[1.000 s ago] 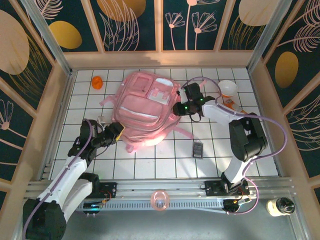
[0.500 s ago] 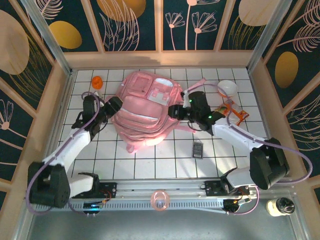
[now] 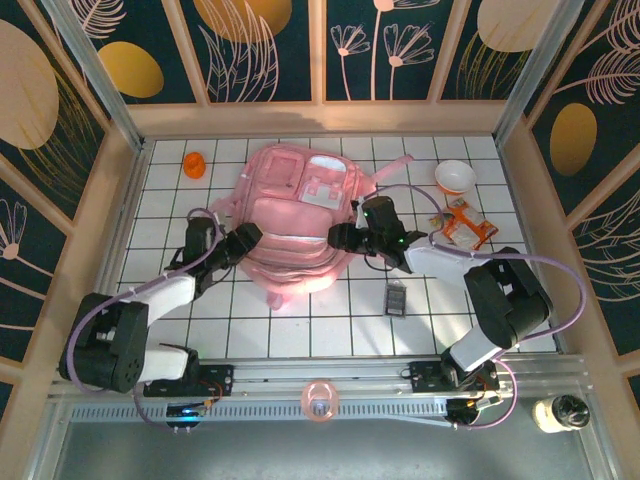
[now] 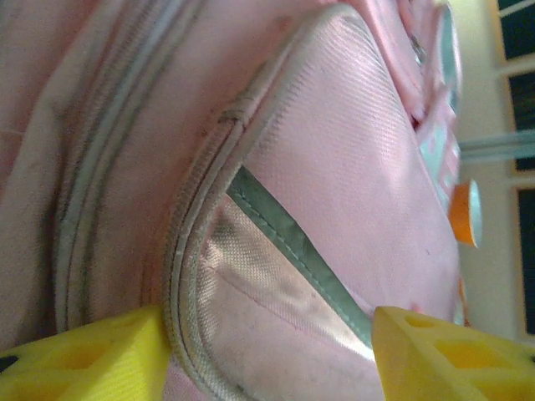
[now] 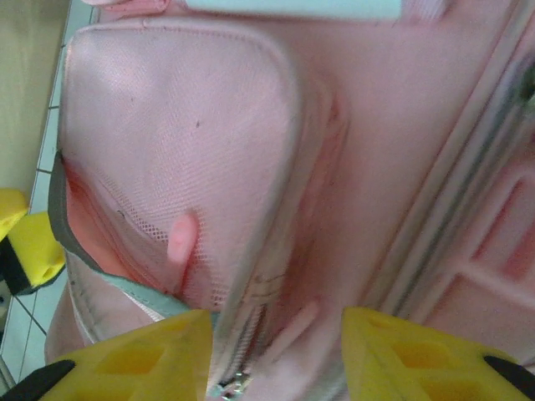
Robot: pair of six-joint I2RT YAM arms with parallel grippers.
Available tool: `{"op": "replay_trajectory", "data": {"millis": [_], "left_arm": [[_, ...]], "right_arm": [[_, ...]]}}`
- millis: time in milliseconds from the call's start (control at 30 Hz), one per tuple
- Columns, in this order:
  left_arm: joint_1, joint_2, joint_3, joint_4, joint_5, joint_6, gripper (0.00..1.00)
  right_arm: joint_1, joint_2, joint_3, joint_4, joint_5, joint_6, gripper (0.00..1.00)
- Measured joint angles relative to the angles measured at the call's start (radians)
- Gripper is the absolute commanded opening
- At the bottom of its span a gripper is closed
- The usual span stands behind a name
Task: Pack the student bag
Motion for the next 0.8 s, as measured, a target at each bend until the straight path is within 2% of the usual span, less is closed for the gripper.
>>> {"op": "replay_trajectory", "data": {"millis": [200, 500, 667, 800], "left_arm": [[-0.03, -0.153, -0.138, 0.017, 0.018, -0.056, 0.63], [-0.03, -0.397, -0.199, -0.148, 0.003, -0.047, 0.66], [-0.033, -0.452, -0.111, -0.297, -0.088, 0.099, 0.67], [-0.033, -0.477, 0.025, -0.357, -0.159, 0.345, 0.66]], "right_arm": [[0.025, -0.012, -0.104, 0.064, 0.017, 0.057, 0.44], [0.142, -0.113, -0.2, 0.087, 0.084, 0.147, 0.43], [0.144, -0.219, -0.199, 0.048, 0.137, 0.132, 0.44], [0.144, -0.356, -0.18, 0.018, 0.195, 0.077, 0.44]]}}
